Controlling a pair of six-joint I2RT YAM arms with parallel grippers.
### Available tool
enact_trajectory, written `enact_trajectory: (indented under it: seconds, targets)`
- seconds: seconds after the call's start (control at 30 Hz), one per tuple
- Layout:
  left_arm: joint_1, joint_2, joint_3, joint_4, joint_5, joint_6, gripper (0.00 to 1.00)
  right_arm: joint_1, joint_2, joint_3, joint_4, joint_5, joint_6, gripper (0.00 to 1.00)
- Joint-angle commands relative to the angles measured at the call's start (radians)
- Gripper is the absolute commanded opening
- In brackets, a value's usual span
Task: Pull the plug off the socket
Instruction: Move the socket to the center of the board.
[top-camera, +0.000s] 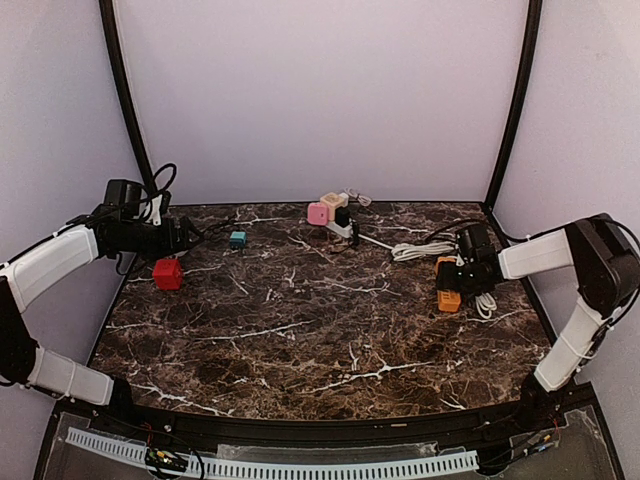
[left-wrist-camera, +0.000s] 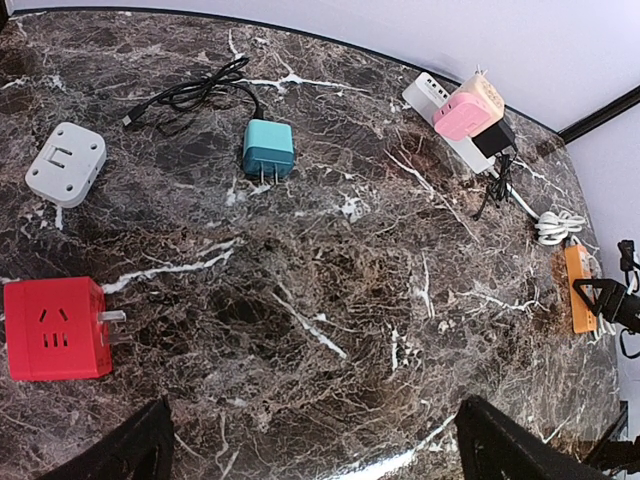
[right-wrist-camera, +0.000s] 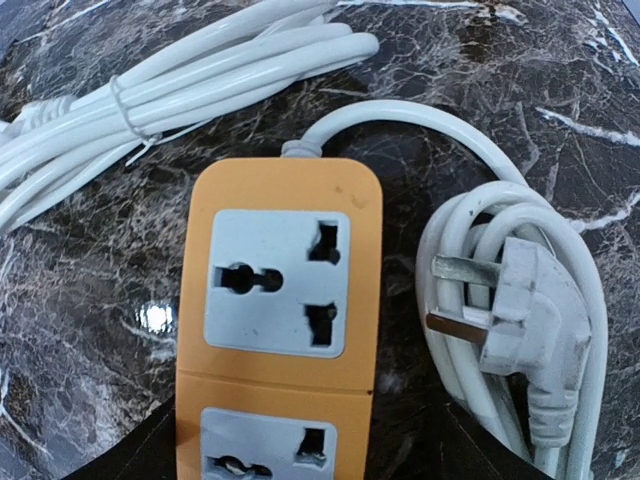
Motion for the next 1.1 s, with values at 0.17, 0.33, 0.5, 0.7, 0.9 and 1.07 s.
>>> enact_trajectory:
  seconds: [0.17,0.33,0.5,0.7,0.9,1.07]
  targets:
    - [-0.004,-0.024,-0.023,0.011,0.02,-0.004,0.99,-0.01,0.005,0.097,-0.039,-0.073,-0.099,0.84]
    - [-0.004,-0.021,-0.026,0.022,0.035,-0.015,0.99,0.013,-0.027,0.17,-0.072,-0.091,-0.162,0.87]
    - [-0.005,-0.019,-0.029,0.031,0.041,-0.02,0.99,0.031,0.033,0.264,-0.094,-0.096,-0.194,0.88]
    - [-0.004,-0.019,-0.032,0.033,0.044,-0.018,0.99,0.052,0.135,0.369,-0.116,-0.144,-0.244,0.88]
    - [-0.004,-0.01,-0.031,0.045,0.061,-0.024,0.99,0.061,0.232,0.457,-0.165,-0.195,-0.278,0.85]
    - [-0.004,-0.003,-0.028,0.048,0.058,-0.023,0.99,0.075,0.281,0.492,-0.169,-0.284,-0.277,0.8]
